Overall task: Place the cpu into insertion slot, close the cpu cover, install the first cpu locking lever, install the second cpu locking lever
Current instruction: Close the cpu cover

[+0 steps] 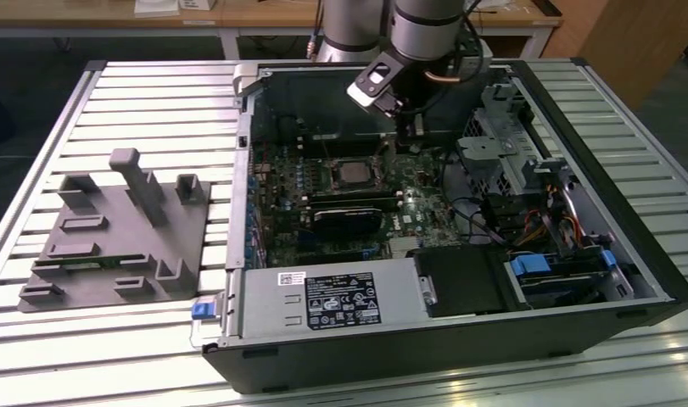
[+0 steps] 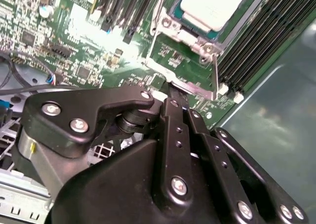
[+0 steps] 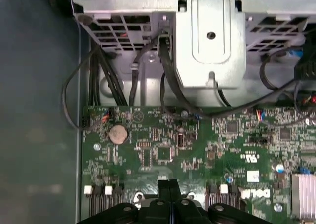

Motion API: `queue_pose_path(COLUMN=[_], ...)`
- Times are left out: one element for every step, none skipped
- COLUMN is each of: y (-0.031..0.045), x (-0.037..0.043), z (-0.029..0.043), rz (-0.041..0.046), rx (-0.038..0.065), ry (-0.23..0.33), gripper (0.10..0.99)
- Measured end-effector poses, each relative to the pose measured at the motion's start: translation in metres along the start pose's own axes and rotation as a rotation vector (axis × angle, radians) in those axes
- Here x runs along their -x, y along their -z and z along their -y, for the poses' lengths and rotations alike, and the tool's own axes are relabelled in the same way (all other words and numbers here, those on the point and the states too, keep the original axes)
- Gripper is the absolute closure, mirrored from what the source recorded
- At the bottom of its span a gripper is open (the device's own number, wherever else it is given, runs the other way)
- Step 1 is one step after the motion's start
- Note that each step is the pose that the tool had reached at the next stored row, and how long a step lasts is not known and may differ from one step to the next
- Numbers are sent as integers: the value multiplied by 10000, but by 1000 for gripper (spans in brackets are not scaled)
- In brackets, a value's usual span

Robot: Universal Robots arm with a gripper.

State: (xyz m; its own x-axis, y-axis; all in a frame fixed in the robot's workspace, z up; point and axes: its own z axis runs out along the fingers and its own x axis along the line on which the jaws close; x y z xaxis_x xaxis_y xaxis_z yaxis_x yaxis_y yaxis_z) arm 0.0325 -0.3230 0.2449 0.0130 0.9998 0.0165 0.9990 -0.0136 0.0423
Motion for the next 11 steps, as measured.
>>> queue_pose_path(y=[3,6,9,11,13,14,15,16,17,18,19], x=[0,0,1,1,2,2,2,2,3,3,3], z=[23,48,73,98,123,147,171,197,222,247,272], rz=[1,1,1,3,2,3,2,1,2,2,2], rx=[17,35,52,67,84,99,113,127,140,152,164], ry=[-13,-24,-34,-45,-56,-65,-76,-87,-97,-106,-114], gripper=[980,980,980,980,980,980,980,980,980,980,980])
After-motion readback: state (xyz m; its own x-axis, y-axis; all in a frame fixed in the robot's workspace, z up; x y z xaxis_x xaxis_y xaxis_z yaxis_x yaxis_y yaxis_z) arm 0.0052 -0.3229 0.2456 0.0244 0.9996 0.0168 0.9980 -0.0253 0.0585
